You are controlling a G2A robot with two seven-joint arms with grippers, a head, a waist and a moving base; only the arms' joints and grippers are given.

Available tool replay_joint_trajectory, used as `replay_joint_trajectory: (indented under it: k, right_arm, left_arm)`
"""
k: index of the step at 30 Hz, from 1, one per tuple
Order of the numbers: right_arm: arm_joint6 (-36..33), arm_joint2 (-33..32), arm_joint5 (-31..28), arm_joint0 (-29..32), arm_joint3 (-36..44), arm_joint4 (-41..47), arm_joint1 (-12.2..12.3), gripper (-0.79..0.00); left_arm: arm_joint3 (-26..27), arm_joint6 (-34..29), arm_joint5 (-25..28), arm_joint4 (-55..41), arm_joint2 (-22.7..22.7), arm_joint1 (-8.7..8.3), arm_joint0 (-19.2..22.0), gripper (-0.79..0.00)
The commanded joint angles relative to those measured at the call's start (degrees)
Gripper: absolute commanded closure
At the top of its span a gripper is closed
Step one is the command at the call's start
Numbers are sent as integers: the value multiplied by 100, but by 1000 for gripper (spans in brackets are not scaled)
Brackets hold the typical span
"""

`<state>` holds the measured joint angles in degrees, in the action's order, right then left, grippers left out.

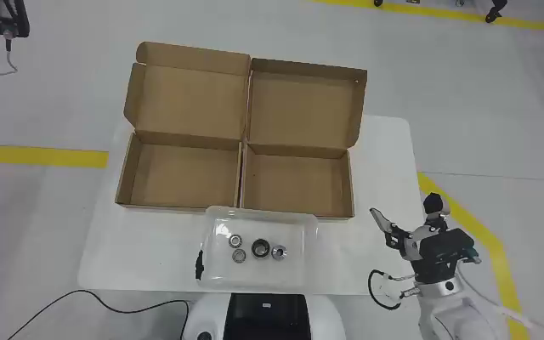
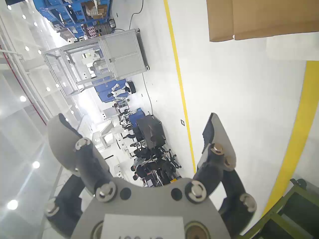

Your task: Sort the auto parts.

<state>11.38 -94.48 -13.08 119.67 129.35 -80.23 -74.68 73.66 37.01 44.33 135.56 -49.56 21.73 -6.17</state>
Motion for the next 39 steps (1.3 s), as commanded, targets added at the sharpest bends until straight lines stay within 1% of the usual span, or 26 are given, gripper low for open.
replay_joint_trajectory:
  k: [1, 27, 30, 35, 39]
  right_arm:
    - [0, 0, 0, 0, 0, 0, 0, -784]
    - [-68, 9, -3, -47, -28, -66, 4, -785]
    - [-466, 165, -392, -246, -141, -392, 40, -785]
    - [-845, 456, -1000, -602, -394, -412, 79, -785]
    - [-1156, 766, -1512, -999, -623, -475, 110, -785]
  left_arm:
    - [0, 0, 0, 0, 0, 0, 0, -784]
    - [0, 0, 0, 0, 0, 0, 0, -785]
    - [0, 0, 0, 0, 0, 0, 0, -785]
    - [0, 0, 0, 0, 0, 0, 0, -785]
    - [0, 0, 0, 0, 0, 0, 0, -785]
